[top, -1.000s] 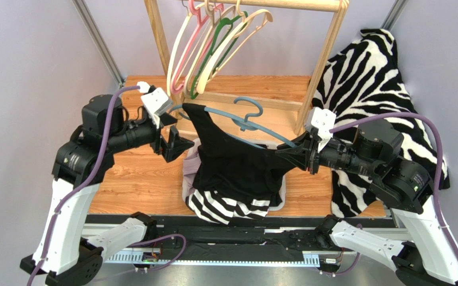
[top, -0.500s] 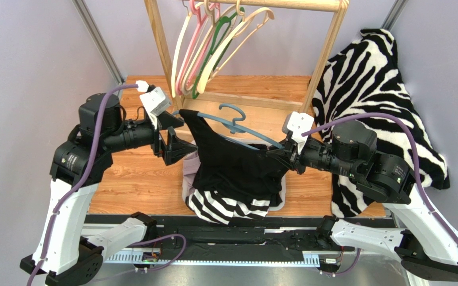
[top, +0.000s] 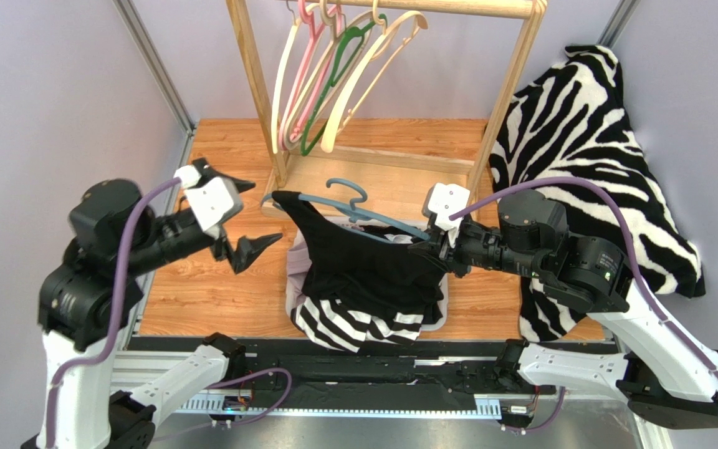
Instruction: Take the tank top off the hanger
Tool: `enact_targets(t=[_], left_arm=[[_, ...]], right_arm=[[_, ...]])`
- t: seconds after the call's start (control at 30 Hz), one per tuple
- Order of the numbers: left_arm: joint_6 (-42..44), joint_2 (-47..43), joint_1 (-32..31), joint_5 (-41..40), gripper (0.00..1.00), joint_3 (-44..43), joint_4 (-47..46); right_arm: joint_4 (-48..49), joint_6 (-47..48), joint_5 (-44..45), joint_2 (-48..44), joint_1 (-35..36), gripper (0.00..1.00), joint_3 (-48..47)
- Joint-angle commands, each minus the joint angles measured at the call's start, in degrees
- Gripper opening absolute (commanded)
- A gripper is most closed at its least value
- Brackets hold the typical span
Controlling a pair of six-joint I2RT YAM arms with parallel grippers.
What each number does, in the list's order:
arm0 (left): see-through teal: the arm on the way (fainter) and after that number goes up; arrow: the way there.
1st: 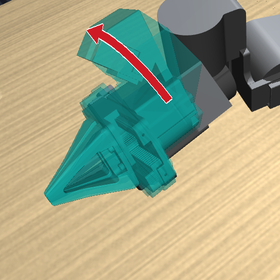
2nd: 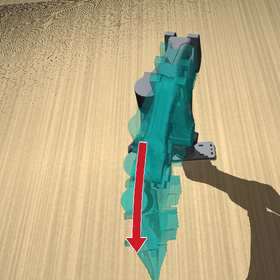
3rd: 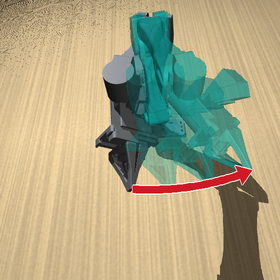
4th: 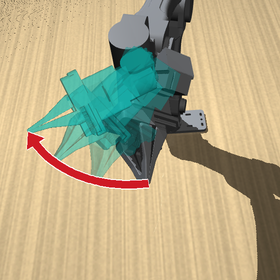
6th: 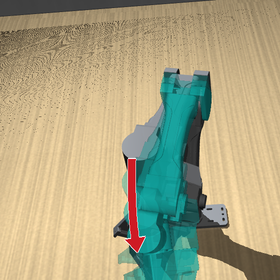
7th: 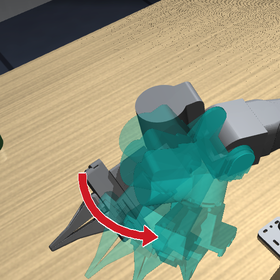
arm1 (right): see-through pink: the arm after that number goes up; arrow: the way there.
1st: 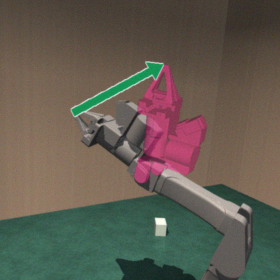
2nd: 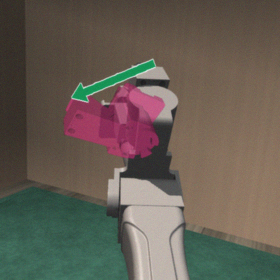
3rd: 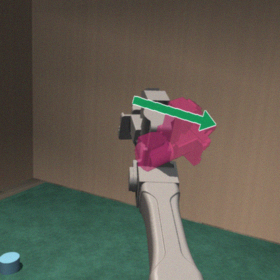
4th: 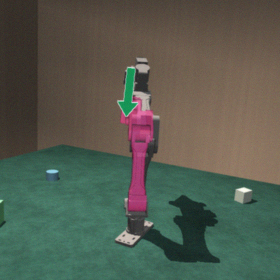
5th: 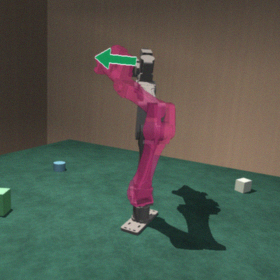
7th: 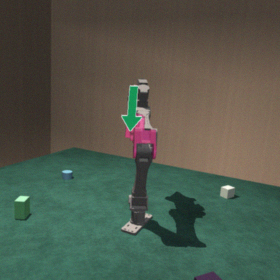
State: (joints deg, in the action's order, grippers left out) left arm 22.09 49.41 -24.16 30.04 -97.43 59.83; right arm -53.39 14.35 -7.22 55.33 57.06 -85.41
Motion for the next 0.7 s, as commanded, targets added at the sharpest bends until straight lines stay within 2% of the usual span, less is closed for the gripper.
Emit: enact_targets(t=[0.0, 0.13, 0.2, 0.33, 0.4, 0.47, 0.57, 0.6, 0.67], left_arm=[[-1.70, 4.99, 0.26, -2.54, 0.99, 2.24, -5.95], [3.56, 5.52, 0.26, 2.10, 0.99, 2.77, -4.31], [10.82, 5.52, 0.26, 5.19, 0.99, 2.07, -0.96], [26.14, 5.96, 0.26, 14.41, 0.99, -0.48, 13.69], [30.53, 5.88, 0.34, 15.48, 0.99, -0.92, 16.27], [31.44, 5.88, 0.26, 14.87, 0.97, -0.57, 16.72], [33.02, 6.40, 0.26, 16.36, 0.78, -1.62, 18.47], [33.98, 6.58, 0.26, 16.97, 0.58, -1.97, 19.09], [34.25, 7.10, 0.34, 17.95, 0.27, -2.76, 19.53]], right_arm=[[2.76, 0.68, 1.51, -0.40, 2.53, 0.00, -2.13], [0.92, 0.50, 0.99, 0.04, 3.93, 0.00, -3.27], [0.22, 0.77, 0.98, 0.13, 4.90, 0.00, -3.63], [-1.98, 1.65, 1.07, 1.00, 5.70, 0.00, -4.85], [-2.51, 2.35, 1.16, 1.45, 5.87, 0.00, -5.82], [-3.21, 2.61, 0.72, 1.88, 5.96, 0.00, -7.22], [-4.27, 2.79, 0.46, 2.68, 6.14, 0.00, -8.46], [-4.53, 3.05, 0.54, 2.94, 6.22, 0.00, -8.81], [-4.53, 3.40, 0.98, 3.03, 6.22, 0.00, -8.81]])
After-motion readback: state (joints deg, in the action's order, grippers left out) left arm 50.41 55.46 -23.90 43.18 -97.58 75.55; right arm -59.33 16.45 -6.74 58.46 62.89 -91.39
